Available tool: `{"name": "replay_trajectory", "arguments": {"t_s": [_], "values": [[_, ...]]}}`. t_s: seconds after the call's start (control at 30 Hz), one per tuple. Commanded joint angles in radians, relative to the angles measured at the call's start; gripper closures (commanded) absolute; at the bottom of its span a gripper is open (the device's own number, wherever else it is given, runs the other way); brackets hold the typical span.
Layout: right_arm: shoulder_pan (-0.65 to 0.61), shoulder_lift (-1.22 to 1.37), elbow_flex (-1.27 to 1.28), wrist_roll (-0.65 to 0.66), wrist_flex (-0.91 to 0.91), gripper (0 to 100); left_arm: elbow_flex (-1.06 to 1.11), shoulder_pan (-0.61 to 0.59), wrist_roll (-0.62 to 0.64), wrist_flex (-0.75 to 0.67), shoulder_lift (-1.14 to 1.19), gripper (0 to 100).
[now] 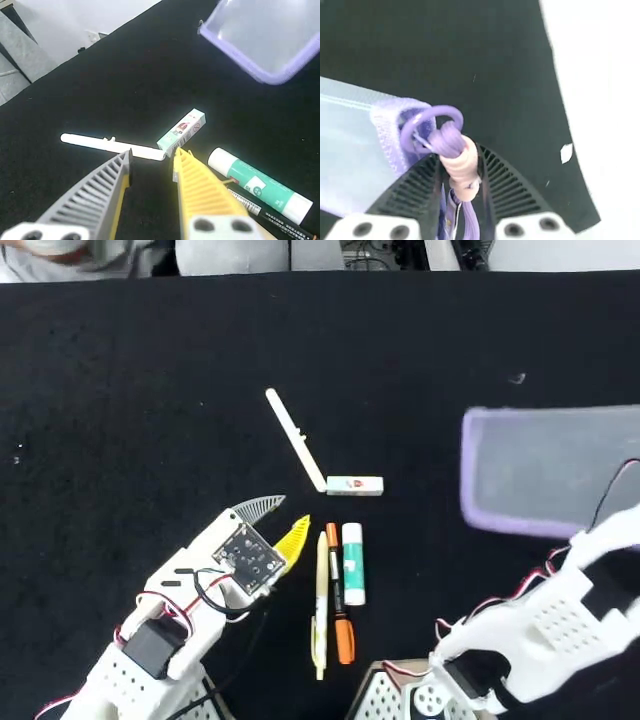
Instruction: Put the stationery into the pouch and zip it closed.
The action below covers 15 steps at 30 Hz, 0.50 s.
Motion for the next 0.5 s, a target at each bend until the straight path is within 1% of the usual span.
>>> {"name": "replay_trajectory", "arguments": {"t_s": [0.0,0.17,0.47], "values": [[-0.055,-0.082,-0.143,-0.048,-0.015,98.7,0.024,0.001,-0.009,0.005,0.002,85],[-0.098,-0.084,-0.197,-0.078,-0.020,98.7,0.024,0.001,-0.009,0.005,0.002,85],[-0.276,-0.091,-0.378,-0.078,0.028,98.8,0.024,0.002,-0.009,0.005,0.002,85]]}}
